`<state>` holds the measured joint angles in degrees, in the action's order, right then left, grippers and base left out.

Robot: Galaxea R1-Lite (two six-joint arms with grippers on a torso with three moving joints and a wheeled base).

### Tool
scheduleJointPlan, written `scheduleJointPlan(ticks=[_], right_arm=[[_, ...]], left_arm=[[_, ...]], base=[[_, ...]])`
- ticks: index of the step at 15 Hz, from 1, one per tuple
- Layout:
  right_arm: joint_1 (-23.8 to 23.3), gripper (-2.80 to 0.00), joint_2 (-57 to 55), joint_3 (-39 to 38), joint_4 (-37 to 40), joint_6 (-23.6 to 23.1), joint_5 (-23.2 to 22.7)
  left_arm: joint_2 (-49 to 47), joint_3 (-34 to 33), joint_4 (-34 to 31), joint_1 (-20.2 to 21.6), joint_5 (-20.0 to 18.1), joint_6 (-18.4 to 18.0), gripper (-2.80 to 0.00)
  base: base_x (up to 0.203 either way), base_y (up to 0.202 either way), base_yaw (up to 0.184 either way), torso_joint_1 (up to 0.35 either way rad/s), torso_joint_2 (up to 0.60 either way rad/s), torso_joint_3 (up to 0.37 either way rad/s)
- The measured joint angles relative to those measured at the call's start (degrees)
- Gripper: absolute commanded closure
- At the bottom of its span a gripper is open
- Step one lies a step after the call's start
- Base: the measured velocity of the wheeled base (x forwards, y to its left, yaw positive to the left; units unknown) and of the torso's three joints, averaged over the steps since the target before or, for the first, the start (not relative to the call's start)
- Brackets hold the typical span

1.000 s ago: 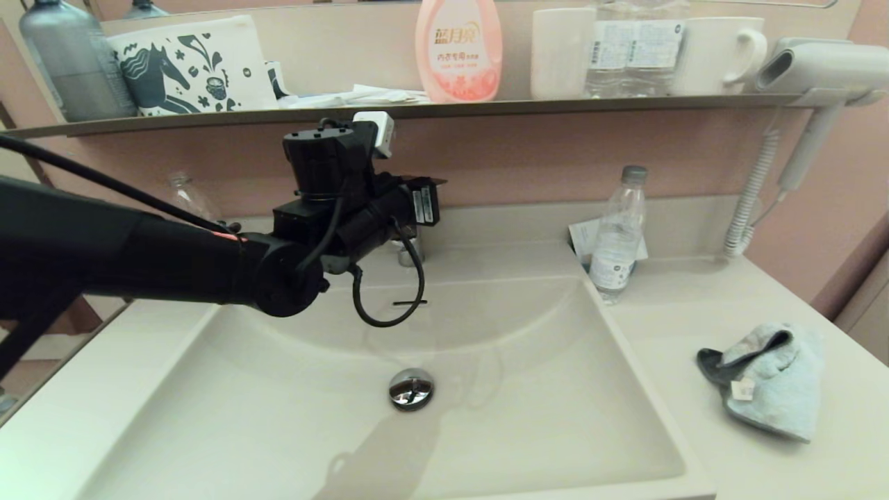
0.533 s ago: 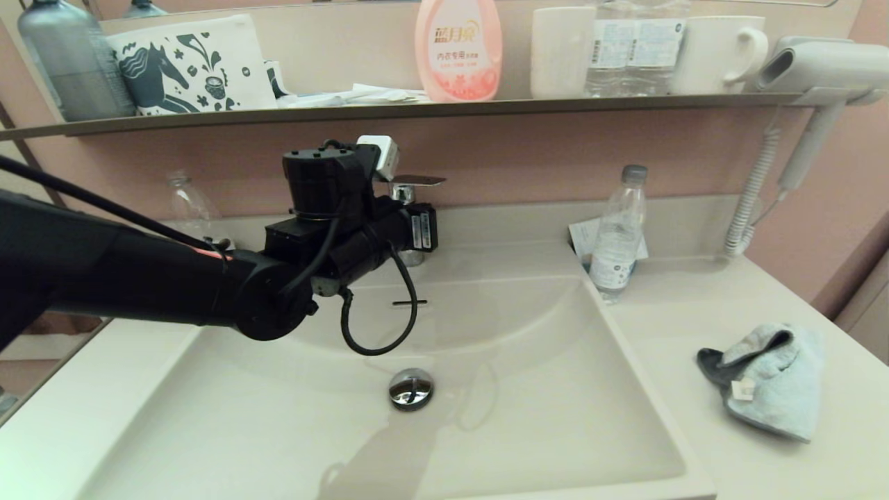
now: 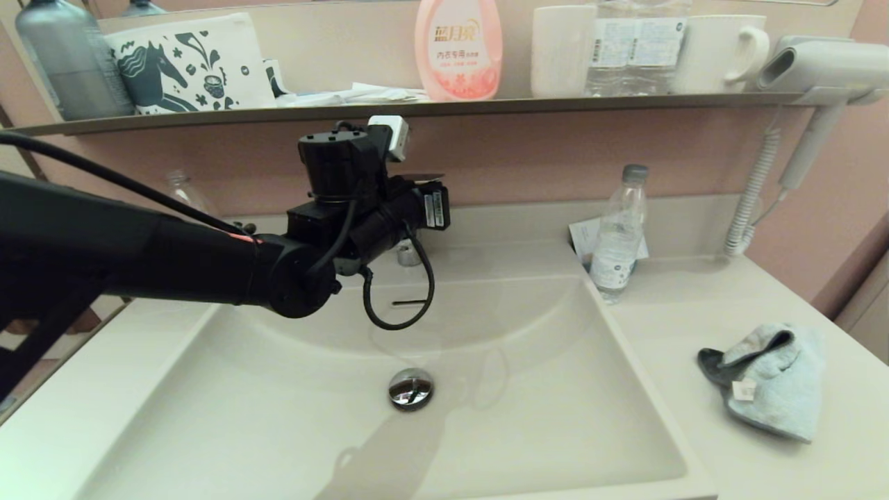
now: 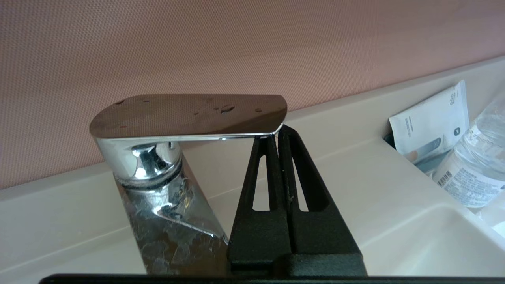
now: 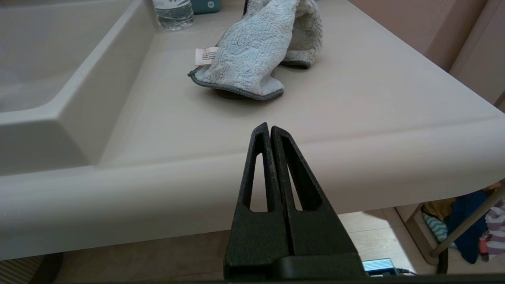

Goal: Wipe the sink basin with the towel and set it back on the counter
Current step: Turn on the faucet

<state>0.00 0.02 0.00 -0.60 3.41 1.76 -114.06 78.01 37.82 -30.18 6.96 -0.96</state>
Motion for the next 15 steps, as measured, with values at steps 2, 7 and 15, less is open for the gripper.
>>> scheduleJointPlan(ticks=[2,7,15], right_arm=[[0.0,0.0,0.0,0.0,0.0,-0.01,0.0],[0.0,0.0,0.0,0.0,0.01,0.0,0.0],[0.0,0.0,0.0,0.0,0.0,0.0,0.02]], left_arm=[[-0.35,1.01,0.02,0.28,0.0,-0.01,0.0],[-0.54,4.13,-2.4,1.28,-0.03,0.0,0.0],[0.46,1.65,-1.98,1.15,0.03,0.11,0.0]], base=[[0.0,0.0,0.0,0.0,0.0,0.0],[0.0,0.0,0.0,0.0,0.0,0.0],[0.0,0.0,0.0,0.0,0.0,0.0]])
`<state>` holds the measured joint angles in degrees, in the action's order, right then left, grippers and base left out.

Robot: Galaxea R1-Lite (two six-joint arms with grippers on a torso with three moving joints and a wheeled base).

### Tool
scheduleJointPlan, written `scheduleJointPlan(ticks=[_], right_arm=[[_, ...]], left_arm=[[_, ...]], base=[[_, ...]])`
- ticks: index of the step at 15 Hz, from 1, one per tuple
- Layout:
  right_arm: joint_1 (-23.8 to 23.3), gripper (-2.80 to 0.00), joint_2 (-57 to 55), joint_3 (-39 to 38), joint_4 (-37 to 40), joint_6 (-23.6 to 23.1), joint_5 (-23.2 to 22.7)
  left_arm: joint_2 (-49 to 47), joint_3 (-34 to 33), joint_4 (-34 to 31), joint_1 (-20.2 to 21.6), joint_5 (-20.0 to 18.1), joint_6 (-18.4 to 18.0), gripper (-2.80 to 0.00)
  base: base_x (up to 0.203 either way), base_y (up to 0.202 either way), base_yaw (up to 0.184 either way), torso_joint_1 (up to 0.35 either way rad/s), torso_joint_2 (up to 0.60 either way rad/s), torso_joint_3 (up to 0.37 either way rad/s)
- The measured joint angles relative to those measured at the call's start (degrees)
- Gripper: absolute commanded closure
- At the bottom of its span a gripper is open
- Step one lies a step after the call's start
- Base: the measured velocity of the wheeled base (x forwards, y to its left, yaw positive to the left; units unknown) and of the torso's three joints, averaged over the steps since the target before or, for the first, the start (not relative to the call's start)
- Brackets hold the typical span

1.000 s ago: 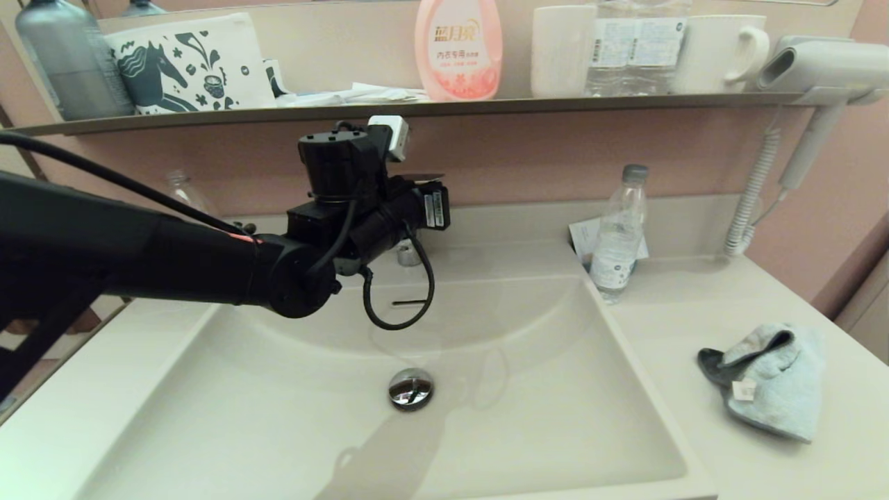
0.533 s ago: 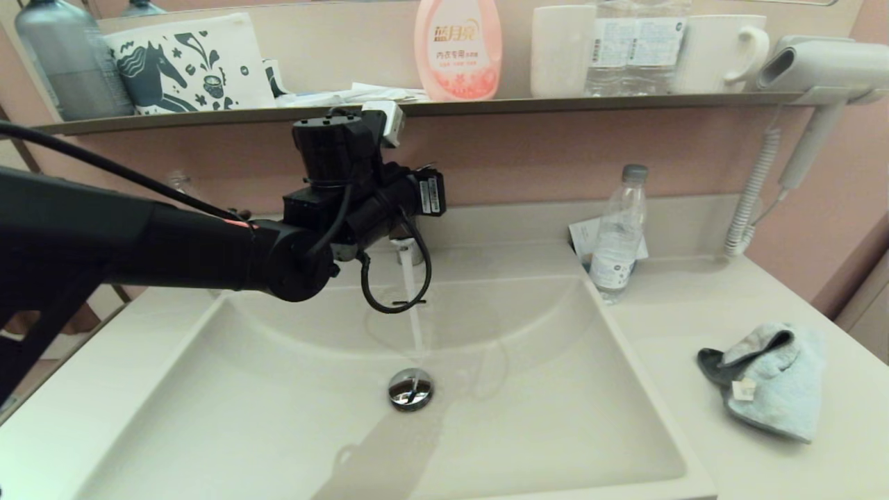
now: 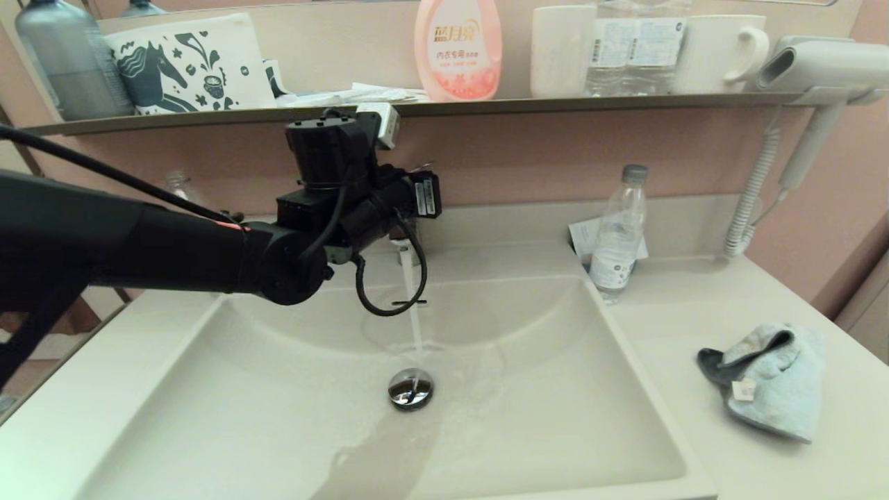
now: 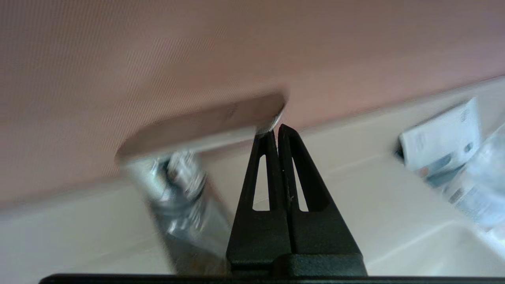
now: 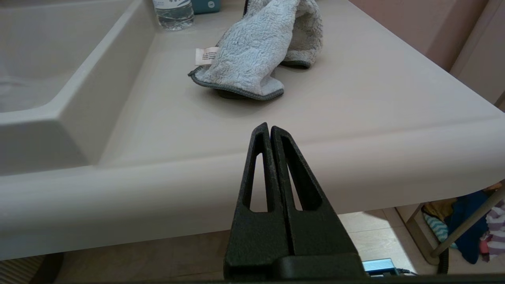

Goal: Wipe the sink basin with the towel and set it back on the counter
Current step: Turn off the faucet

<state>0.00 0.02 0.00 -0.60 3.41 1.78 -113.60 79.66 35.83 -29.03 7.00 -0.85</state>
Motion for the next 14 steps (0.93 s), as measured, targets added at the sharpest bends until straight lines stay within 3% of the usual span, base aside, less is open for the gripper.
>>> scheduleJointPlan(ticks=[4,7,14], right_arm=[[0.0,0.0,0.0,0.0,0.0,0.0,-0.02],[0.0,0.0,0.0,0.0,0.0,0.0,-0.02],[0.0,0.0,0.0,0.0,0.0,0.0,-0.02]], left_arm=[[4.94,-8.33,0.13,-1.66,-0.2,0.12,0.0],[7.65,-9.93,-0.09,-0.52,-0.33,-0.05,0.0],[5.75,-1.94,-1.15,1.69,-2.32,-1.5,0.0]], base=[[0.0,0.0,0.0,0.0,0.0,0.0],[0.0,0.0,0.0,0.0,0.0,0.0],[0.0,0.0,0.0,0.0,0.0,0.0]])
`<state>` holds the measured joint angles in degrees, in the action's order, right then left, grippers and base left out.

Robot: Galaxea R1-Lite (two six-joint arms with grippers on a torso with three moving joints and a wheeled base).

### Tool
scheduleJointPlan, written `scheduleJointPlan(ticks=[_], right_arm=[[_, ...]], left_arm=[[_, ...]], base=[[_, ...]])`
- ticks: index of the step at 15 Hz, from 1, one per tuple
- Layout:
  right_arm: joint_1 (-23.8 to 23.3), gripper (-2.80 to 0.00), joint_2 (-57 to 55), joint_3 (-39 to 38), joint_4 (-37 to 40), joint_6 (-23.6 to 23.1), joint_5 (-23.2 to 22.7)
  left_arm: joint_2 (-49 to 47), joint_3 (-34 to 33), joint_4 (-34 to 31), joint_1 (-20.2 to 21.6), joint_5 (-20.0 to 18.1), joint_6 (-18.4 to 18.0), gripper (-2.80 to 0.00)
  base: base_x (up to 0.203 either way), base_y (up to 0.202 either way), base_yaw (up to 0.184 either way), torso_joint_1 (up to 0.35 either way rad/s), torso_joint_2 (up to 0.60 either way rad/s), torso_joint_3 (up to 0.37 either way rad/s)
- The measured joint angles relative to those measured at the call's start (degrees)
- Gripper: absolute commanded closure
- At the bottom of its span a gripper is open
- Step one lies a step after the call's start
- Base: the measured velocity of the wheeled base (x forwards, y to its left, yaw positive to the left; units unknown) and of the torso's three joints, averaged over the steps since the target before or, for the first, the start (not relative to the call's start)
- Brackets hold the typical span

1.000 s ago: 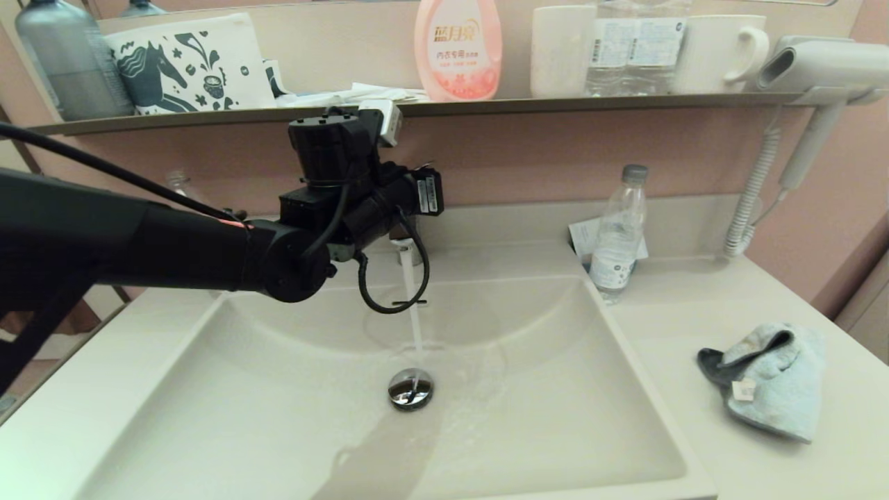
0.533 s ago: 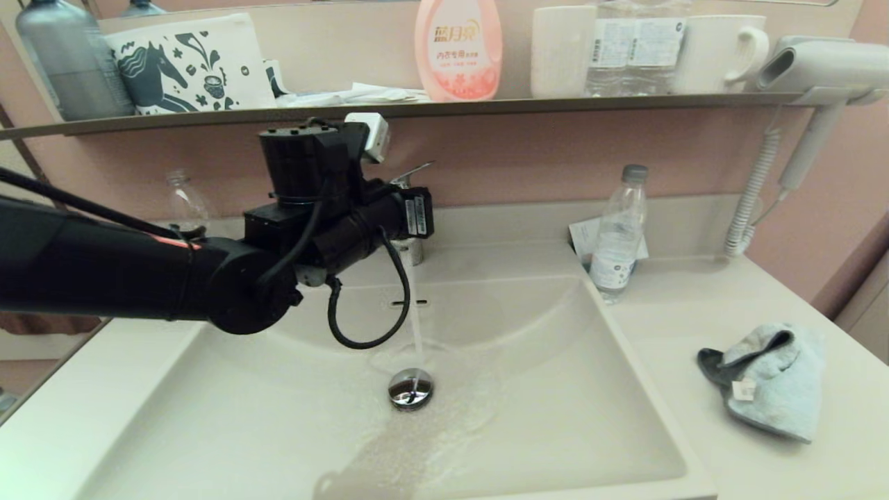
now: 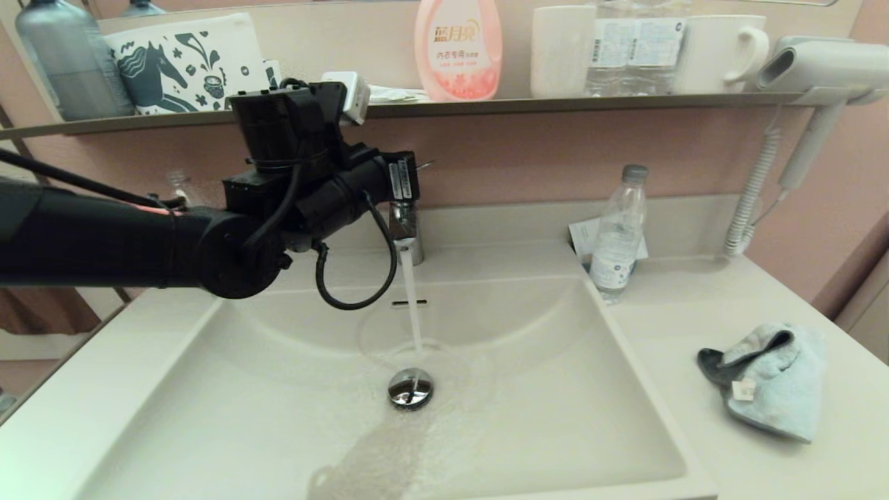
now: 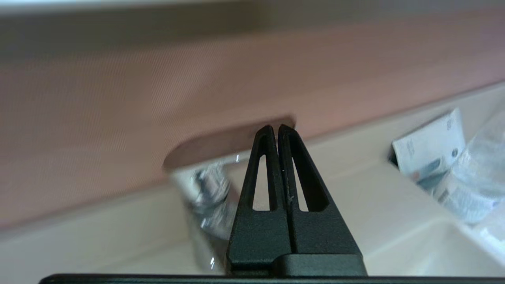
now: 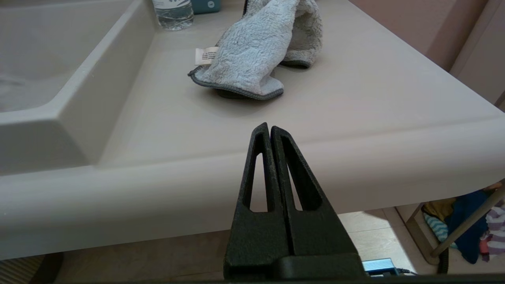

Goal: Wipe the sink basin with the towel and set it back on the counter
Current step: Turn off the faucet

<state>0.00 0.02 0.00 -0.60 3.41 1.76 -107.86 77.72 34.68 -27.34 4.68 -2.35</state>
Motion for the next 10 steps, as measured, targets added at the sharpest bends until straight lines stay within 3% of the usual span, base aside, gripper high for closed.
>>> scheduleJointPlan(ticks=[7,10], right_arm=[[0.0,0.0,0.0,0.0,0.0,0.0,0.0],[0.0,0.0,0.0,0.0,0.0,0.0,0.0]], left_arm=[[-5.36,6.53,-0.37,0.17,-1.11,-0.29,0.0],[-6.15,6.16,0.07,-0.17,-1.02,-0.28,0.0]], base=[[0.0,0.0,0.0,0.0,0.0,0.0],[0.0,0.0,0.0,0.0,0.0,0.0]])
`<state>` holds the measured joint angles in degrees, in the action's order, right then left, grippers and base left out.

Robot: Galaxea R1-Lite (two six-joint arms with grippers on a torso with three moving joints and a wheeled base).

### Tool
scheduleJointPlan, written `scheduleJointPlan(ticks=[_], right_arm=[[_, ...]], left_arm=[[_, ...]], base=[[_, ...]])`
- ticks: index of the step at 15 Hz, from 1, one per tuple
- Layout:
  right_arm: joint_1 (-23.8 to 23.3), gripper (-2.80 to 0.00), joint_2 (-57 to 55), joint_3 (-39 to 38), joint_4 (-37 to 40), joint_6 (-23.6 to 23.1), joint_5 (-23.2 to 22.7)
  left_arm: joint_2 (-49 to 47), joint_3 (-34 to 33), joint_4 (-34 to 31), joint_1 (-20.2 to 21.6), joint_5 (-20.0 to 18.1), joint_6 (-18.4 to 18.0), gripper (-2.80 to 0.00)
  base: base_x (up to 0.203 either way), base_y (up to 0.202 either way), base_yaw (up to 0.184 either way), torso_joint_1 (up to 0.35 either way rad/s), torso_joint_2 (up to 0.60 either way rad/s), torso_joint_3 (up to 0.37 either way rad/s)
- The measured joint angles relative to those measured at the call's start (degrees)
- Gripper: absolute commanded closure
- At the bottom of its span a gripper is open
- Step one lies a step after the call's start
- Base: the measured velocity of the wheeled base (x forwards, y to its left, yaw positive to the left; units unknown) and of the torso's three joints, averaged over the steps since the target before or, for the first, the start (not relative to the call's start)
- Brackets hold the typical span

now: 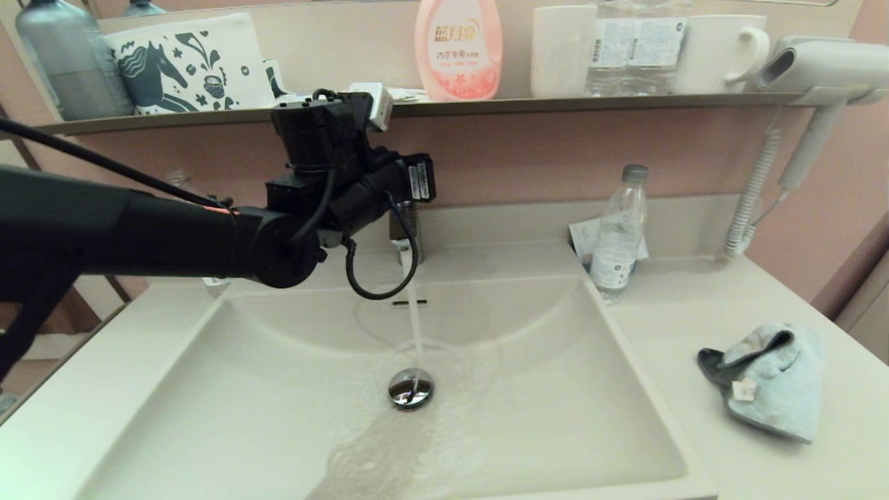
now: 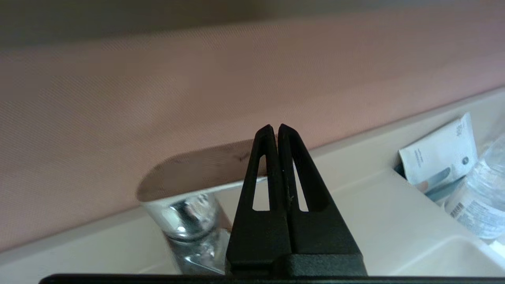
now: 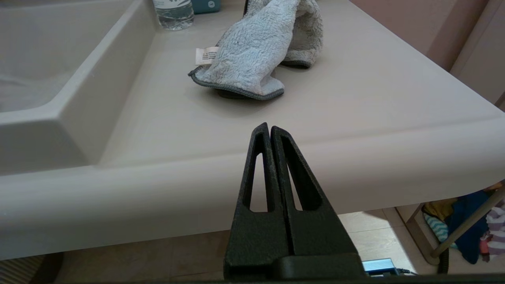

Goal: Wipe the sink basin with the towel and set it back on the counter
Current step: Turn off the faucet, then pick up the cloth

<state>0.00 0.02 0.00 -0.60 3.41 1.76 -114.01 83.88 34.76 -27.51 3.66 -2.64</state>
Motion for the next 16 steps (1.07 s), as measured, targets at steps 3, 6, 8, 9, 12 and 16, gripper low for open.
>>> scheduleJointPlan(ticks=[3,6,8,9,12,16], right_arm=[[0.0,0.0,0.0,0.0,0.0,0.0,0.0],[0.0,0.0,0.0,0.0,0.01,0.0,0.0],[0.0,0.0,0.0,0.0,0.02,0.0,0.02],[0.0,0.0,0.0,0.0,0.0,0.0,0.0],[-0.05,0.0,0.0,0.0,0.0,0.0,0.0],[0.0,0.0,0.0,0.0,0.0,0.0,0.0]], left_arm=[[0.24,-2.03,0.09,-0.64,-0.02,-0.2,0.0],[1.6,-6.44,0.49,-2.04,0.08,-0.2,0.0],[2.99,-9.19,0.39,-2.65,0.11,-0.13,0.0],[3.85,-9.9,0.93,-2.75,0.14,-0.12,0.0],[8.89,-12.25,1.49,-1.8,0.3,-0.19,0.0],[22.94,-27.84,1.64,-1.89,0.55,-0.25,0.0]], base=[[0.0,0.0,0.0,0.0,0.0,0.0],[0.0,0.0,0.0,0.0,0.0,0.0],[0.0,0.0,0.0,0.0,0.0,0.0],[0.0,0.0,0.0,0.0,0.0,0.0],[0.0,0.0,0.0,0.0,0.0,0.0],[0.0,0.0,0.0,0.0,0.0,0.0]])
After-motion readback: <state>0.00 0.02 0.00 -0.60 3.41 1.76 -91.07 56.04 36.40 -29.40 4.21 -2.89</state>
